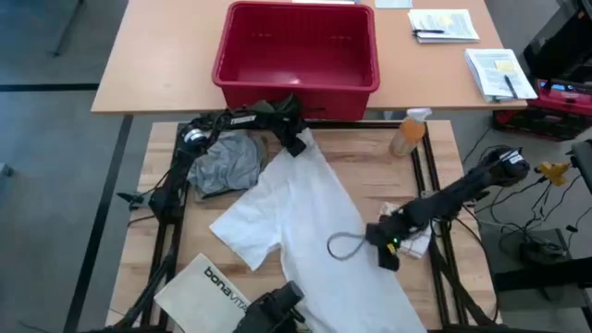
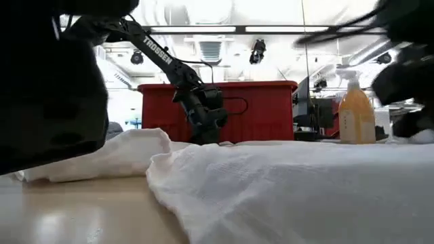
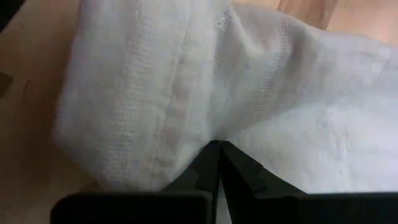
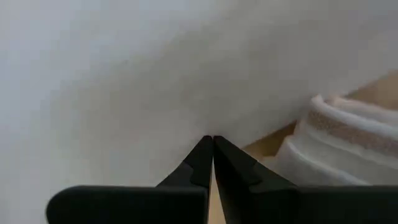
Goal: Fold laundry
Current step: Fold the white long sleeve shirt
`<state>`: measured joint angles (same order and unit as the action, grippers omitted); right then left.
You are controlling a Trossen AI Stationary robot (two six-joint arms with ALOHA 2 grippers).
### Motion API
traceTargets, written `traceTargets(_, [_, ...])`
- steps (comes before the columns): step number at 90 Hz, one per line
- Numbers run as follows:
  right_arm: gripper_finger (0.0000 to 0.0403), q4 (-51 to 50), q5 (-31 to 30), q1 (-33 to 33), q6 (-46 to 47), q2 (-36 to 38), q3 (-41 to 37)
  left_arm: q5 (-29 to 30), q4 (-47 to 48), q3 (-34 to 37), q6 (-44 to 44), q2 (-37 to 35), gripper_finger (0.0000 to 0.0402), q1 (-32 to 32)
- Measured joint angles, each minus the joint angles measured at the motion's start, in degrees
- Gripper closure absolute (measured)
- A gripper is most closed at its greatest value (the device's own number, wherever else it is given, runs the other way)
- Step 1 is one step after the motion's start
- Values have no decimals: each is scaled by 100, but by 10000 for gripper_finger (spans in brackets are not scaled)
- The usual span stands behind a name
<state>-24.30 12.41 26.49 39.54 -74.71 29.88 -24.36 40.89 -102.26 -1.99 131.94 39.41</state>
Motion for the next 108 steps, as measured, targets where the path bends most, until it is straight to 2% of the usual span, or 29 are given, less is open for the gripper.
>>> traceTargets(24, [403,-308,-385,1650,1095,4,152,126,-17,7,0,-18,401,82])
traceTargets(37, [403,-645,-748,2025,1825,45,159,288,-36,28,-9,-185,401,85])
traceTargets(53, [403,-841,-1242,1817,2132,45,148,221,119,-74,60,-332,402,97])
traceTargets(70, [403,-785,-1060,1384,2093,73,-1,84,609,-79,-42,-448,402,43])
traceTargets(98, [403,-987,-1030,515,1469,141,-136,72,880,-66,-309,-481,402,-276])
traceTargets(108, [403,-1163,-1384,151,963,336,-105,71,805,-66,-177,-484,402,-412])
